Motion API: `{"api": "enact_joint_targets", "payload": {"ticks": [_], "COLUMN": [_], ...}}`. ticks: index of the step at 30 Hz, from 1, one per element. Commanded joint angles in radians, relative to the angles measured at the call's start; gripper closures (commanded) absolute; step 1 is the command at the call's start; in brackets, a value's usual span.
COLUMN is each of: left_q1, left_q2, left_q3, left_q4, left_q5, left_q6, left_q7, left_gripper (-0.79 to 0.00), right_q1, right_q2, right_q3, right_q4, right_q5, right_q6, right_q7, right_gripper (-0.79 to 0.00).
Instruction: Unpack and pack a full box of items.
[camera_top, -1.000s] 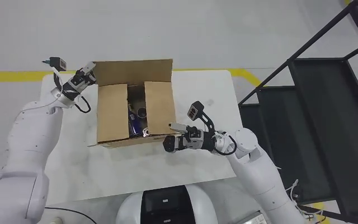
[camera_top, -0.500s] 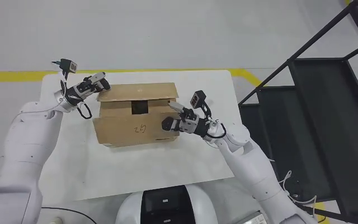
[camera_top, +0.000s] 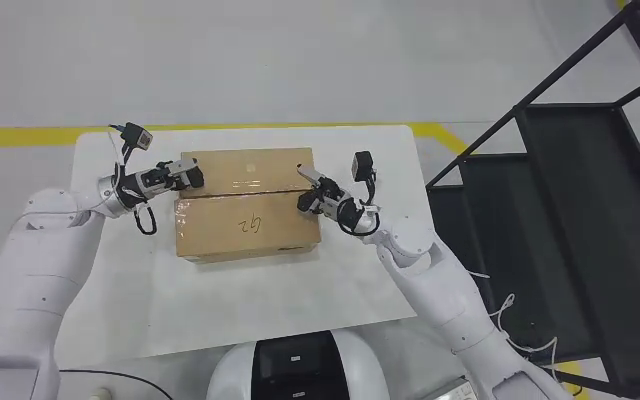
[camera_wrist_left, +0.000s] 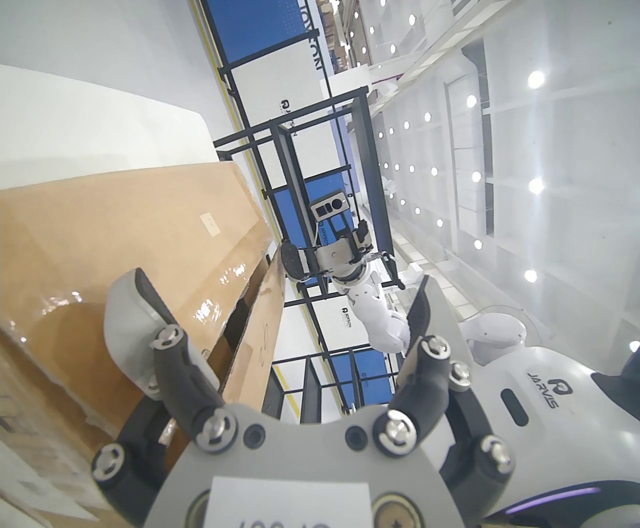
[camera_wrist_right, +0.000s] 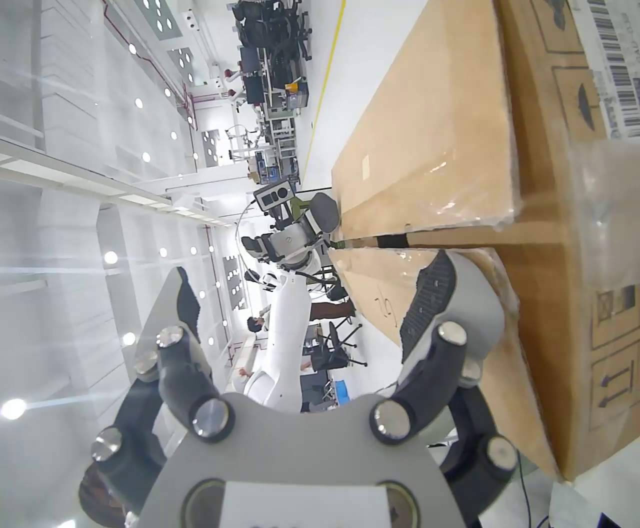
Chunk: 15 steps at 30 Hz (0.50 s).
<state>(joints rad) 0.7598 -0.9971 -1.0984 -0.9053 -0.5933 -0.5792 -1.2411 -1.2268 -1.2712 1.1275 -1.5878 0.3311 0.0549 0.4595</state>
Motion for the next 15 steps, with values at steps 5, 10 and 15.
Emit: {"api": "enact_joint_targets", "payload": {"ticks": [5, 10, 15], "left_q1": [0.028, 0.036, 0.035], "left_q2": [0.014, 0.025, 0.033], "left_q3": [-0.027, -0.053, -0.064], "left_q4": [-0.019, -0.01, -0.008], "left_q5": [-0.078, -0.069, -0.033], "left_q6": [0.046, 0.072, 0.116], "left_q7": [-0.046, -0.072, -0.098], "left_gripper": [-0.785, -0.785, -0.785], "right_q1": [-0.001, 0.011, 0.026], "right_q2": [0.0, 0.0, -0.008], "right_q3": [-0.005, -0.02, -0.024], "right_q4": [-0.004, 0.012, 0.026], "right_q5": [-0.052, -0.107, -0.073], "right_q6": [0.003, 0.016, 0.023], "right_q7": [-0.019, -0.023, -0.056], "right_gripper": [-0.785, -0.785, -0.785]}}
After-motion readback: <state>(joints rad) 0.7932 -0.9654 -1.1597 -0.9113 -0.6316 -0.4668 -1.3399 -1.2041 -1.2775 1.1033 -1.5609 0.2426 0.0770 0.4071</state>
